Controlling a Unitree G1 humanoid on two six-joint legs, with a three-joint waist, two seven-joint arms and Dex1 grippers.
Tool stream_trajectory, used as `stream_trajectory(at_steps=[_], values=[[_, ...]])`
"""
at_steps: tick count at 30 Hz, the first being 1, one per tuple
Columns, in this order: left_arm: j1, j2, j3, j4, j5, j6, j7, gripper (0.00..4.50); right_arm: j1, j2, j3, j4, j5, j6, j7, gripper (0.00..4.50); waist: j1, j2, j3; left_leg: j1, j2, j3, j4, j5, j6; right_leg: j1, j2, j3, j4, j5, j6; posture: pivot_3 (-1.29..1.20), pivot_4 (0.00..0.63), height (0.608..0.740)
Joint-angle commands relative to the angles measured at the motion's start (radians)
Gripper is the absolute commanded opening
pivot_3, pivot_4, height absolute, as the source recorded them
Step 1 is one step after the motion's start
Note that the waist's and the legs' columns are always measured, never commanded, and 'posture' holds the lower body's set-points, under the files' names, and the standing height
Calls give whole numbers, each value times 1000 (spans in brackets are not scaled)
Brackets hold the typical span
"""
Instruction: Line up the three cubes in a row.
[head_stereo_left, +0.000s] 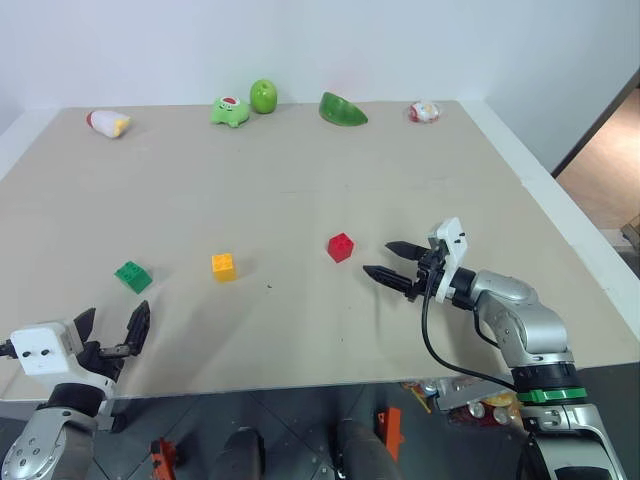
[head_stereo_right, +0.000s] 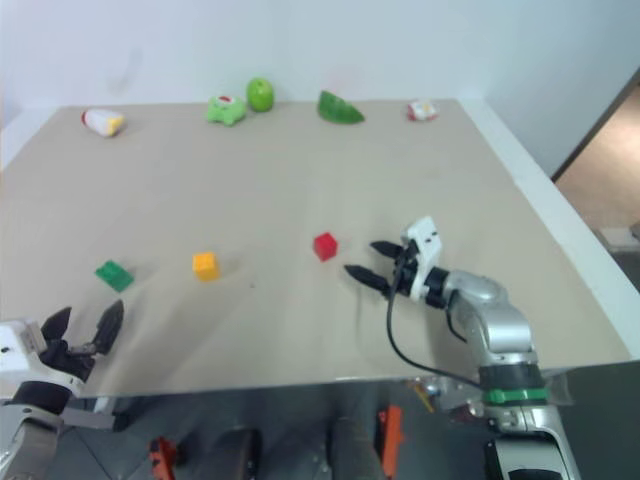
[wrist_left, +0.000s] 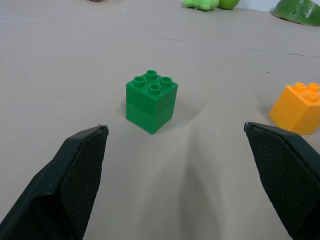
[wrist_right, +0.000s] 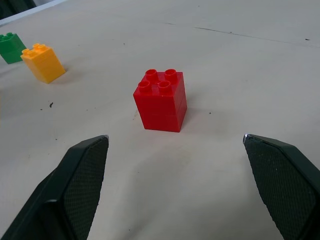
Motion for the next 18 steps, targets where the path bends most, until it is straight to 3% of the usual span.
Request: stream_trajectory(at_steps=[1,7,18], values=[[23,20,-12,-47,31,-28,-16,4500,-13,-6,-7,-32,-1,0,-3,4476,0,0,0,0,0,0,0,0,0,0,0,0,0,0,0,0,150,733],[41,63,-87,-104,81,-55,-77,4500,-9,-17,23,-104,-21,35,-21,4476,0,0,0,0,0,0,0,0,0,0,0,0,0,-1,-1,0,150,733],[-71,245,-205,-226,-79,58,-257,4500,-27,-14,207,-175,-199,99,-117,4476,0,1,0,0,0,0,0,0,0,-1,0,0,0,0,0,0,150,733]])
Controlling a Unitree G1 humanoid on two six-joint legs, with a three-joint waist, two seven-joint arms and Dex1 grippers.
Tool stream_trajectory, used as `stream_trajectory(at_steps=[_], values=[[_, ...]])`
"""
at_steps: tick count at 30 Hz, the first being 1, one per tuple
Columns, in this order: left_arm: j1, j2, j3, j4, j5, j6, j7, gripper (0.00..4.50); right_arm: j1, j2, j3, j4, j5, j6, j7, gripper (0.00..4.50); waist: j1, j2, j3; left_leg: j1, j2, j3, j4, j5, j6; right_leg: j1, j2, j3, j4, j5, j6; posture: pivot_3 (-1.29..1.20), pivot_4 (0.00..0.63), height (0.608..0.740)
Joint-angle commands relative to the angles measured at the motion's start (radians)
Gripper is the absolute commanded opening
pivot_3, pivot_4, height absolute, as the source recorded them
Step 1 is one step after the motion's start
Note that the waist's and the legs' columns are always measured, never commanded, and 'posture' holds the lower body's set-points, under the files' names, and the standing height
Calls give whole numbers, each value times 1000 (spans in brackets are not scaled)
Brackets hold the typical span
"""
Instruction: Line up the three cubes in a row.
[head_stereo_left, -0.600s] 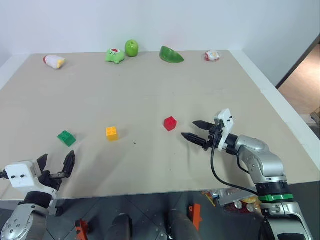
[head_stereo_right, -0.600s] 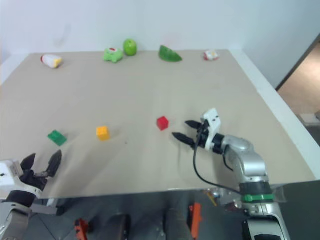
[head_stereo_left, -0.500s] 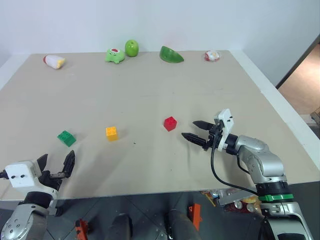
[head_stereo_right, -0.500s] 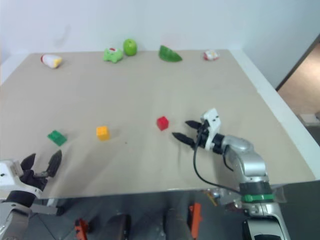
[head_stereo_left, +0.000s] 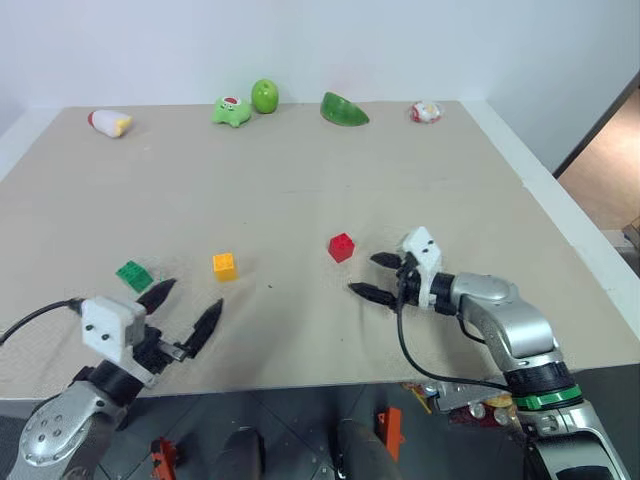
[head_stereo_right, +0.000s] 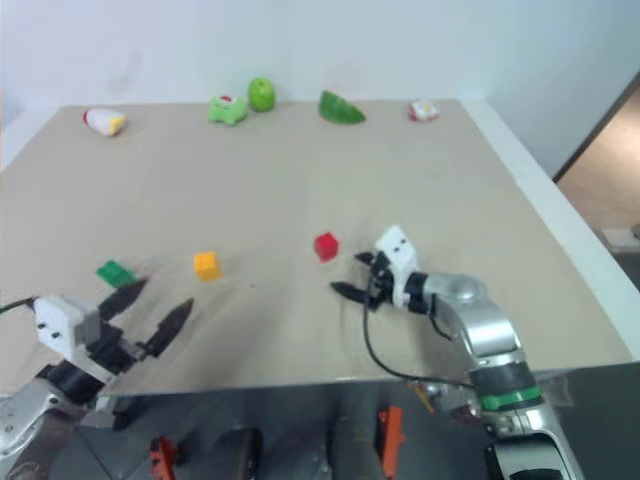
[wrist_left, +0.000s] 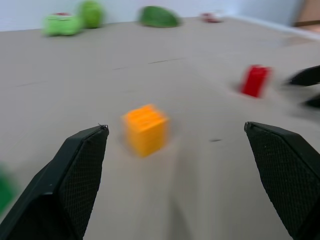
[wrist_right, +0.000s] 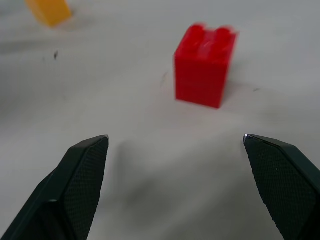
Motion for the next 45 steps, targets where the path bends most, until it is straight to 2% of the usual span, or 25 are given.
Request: stream_trajectory(at_steps=[1,6,12,18,32,37,42,45], values=[[-36,34,-5,-43,-52,19,-31,4500,-30,14,39,-39,-65,5,-53,4476,-1,0,0,0,0,0,0,0,0,0,0,0,0,0,0,0,150,733],[-107,57,-6,-21,-98,28,-61,4500,-90,74,64,-19,-130,65,-156,4476,-7,0,0,2,1,0,0,0,0,0,2,1,0,2,-5,0,150,733],[-148,53,-34,-3,-94,35,-55,4500,-154,142,7,15,-113,141,-226,4476,-4,0,0,2,1,-1,0,3,3,0,4,2,0,4,-7,0,150,733],[-155,37,-64,8,-73,24,-51,4500,-193,155,-3,74,-116,140,-243,4476,-2,0,0,0,0,-1,-1,3,3,-1,3,2,0,5,0,0,150,733],[-143,-19,-72,27,-20,-11,-18,4500,-276,216,17,160,-125,112,-233,4476,-3,0,0,-2,1,-1,-5,3,3,-6,4,3,0,6,-1,0,150,733],[-133,-35,-70,38,-1,-25,-14,4500,-280,221,21,178,-128,77,-212,2975,-2,0,0,-2,1,-1,-5,3,3,-6,4,3,0,6,-1,0,150,733],[-127,-40,-71,49,8,-36,-17,4500,-281,223,19,197,-128,58,-196,1250,-3,0,0,-2,1,-1,-6,3,3,-7,4,3,0,6,-1,0,150,733],[-117,-36,-65,53,4,-41,-25,4500,-282,220,17,208,-126,56,-185,1254,-2,0,0,-2,1,-1,-6,3,3,-7,4,3,0,6,-1,0,150,733]])
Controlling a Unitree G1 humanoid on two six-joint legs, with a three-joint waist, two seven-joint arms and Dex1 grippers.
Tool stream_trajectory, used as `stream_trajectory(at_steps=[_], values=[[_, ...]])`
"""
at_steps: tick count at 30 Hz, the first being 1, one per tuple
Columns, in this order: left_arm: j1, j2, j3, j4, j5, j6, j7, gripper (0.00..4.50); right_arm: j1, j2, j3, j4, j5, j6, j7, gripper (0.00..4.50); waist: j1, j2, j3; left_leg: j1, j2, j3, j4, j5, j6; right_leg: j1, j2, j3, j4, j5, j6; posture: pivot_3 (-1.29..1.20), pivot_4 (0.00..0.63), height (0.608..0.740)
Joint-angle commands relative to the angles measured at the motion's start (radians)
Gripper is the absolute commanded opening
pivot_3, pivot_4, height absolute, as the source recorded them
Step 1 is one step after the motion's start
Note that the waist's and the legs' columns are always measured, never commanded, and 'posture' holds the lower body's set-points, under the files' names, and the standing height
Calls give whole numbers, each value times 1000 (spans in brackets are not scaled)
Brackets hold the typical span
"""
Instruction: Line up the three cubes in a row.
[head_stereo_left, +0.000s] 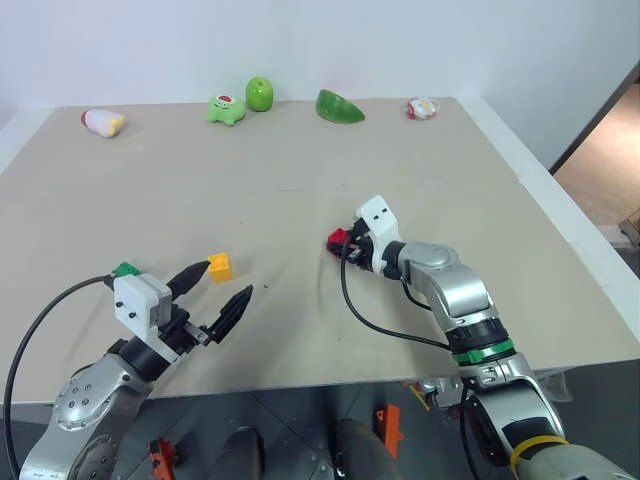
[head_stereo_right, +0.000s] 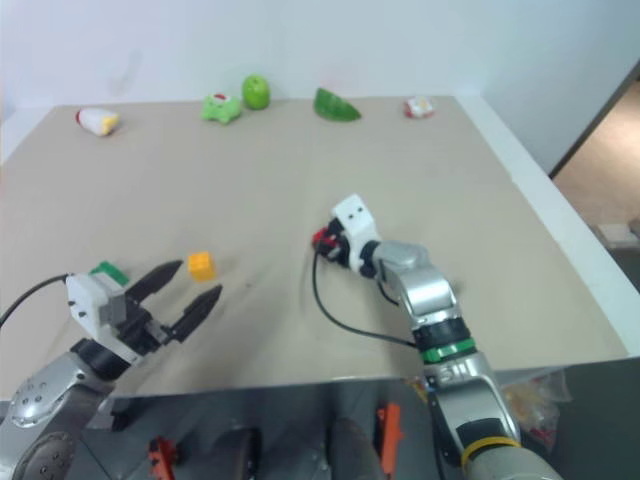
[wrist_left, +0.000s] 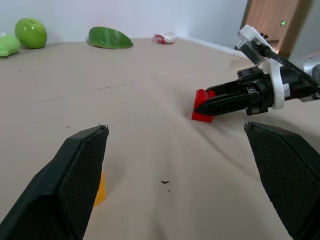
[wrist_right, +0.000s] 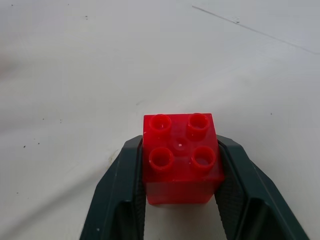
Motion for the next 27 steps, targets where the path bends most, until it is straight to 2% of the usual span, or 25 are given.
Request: stream_trajectory(at_steps=[1,4,6,9,12,18,27], values=[[12,5,12,-7,0,-28,-17,4500,-23,-3,-8,1,5,-16,21,1254,0,0,0,0,0,0,0,0,0,0,0,0,0,0,0,0,150,733],[16,14,25,2,-15,-26,-35,4500,-15,-20,-5,-7,27,-32,88,1254,0,0,0,0,0,0,0,0,0,0,0,0,0,0,0,0,150,733],[19,25,38,15,-29,-25,-59,4500,2,-42,-27,-25,92,-60,206,1254,0,0,0,0,0,0,0,0,0,0,0,0,0,0,0,0,150,733],[20,53,64,47,-48,-18,-99,4500,33,-131,-23,-32,154,-213,465,1254,1,0,0,0,0,0,0,0,0,0,0,0,0,-1,1,0,150,733],[12,77,82,76,-48,-20,-121,4500,12,-192,2,23,170,-269,630,1254,1,1,1,0,0,1,0,0,0,0,-1,0,0,-1,1,0,150,733],[-17,90,103,79,-74,-9,-115,4500,-60,-216,35,162,141,-390,793,1254,-2,1,1,1,1,0,0,0,0,0,1,0,0,1,-1,0,150,733],[21,84,97,39,-77,-6,-104,4500,-149,-185,79,372,82,-554,939,1254,0,1,1,1,2,0,-1,0,0,0,2,0,0,1,-1,0,150,733]])
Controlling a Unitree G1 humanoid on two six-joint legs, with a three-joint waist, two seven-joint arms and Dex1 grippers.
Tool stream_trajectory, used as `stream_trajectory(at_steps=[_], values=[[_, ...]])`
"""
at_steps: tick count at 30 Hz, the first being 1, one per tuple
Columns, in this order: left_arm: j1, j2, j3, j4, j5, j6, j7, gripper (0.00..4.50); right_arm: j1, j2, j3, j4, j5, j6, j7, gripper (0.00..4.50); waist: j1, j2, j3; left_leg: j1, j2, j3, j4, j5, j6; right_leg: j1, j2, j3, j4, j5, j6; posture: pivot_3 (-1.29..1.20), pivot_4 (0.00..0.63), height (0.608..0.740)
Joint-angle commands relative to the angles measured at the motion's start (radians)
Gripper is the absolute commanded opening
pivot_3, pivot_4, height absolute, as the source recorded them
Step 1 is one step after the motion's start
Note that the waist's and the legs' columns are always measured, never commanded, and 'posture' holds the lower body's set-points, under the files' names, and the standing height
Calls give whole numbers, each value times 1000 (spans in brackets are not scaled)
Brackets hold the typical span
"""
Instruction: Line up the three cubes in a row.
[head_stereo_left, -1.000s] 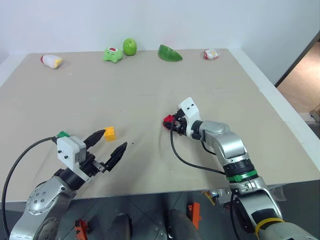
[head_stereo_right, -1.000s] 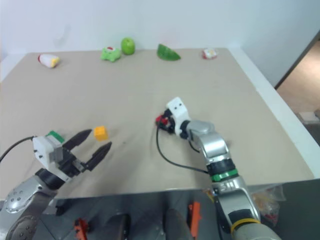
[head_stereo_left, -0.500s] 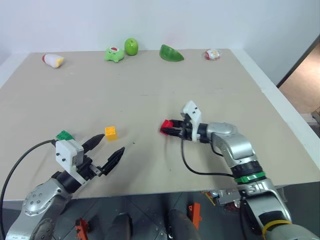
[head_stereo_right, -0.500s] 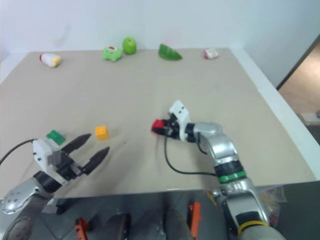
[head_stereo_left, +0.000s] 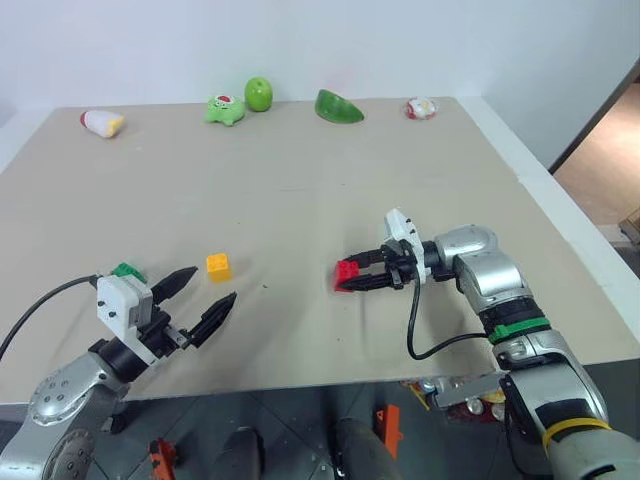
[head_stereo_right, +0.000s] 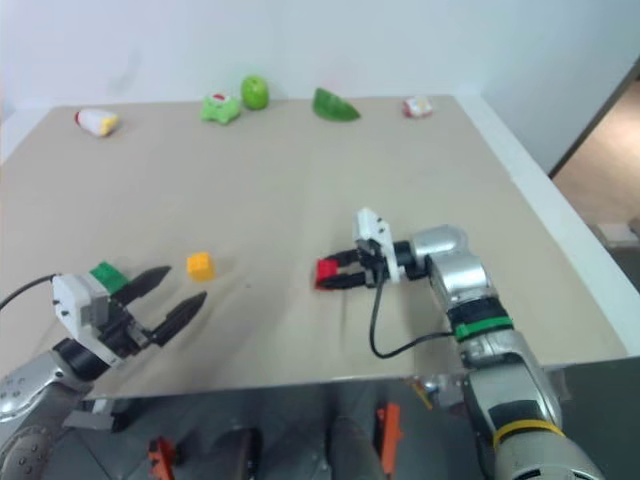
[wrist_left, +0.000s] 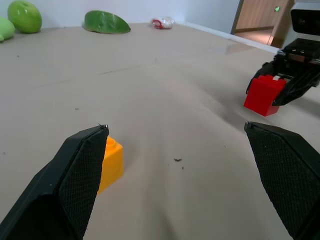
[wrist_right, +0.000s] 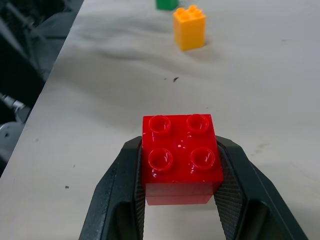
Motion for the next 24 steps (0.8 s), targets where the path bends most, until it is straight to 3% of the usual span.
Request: stream_trajectory(at_steps=[1,9,24], values=[[12,2,16,-52,-12,-8,5,4500,-49,5,11,62,-28,-80,72,1254,1,0,0,0,0,0,0,0,0,0,0,0,0,0,0,0,150,733],[27,-5,15,-71,-11,-10,19,4500,-90,10,23,162,-104,-222,55,1254,1,0,0,0,0,0,0,0,0,0,0,0,0,0,0,0,150,733],[10,-2,6,-58,-11,-5,26,4500,-74,-19,16,184,-120,-247,65,1254,1,0,0,0,0,0,0,0,-1,0,0,0,0,2,-3,0,150,733]])
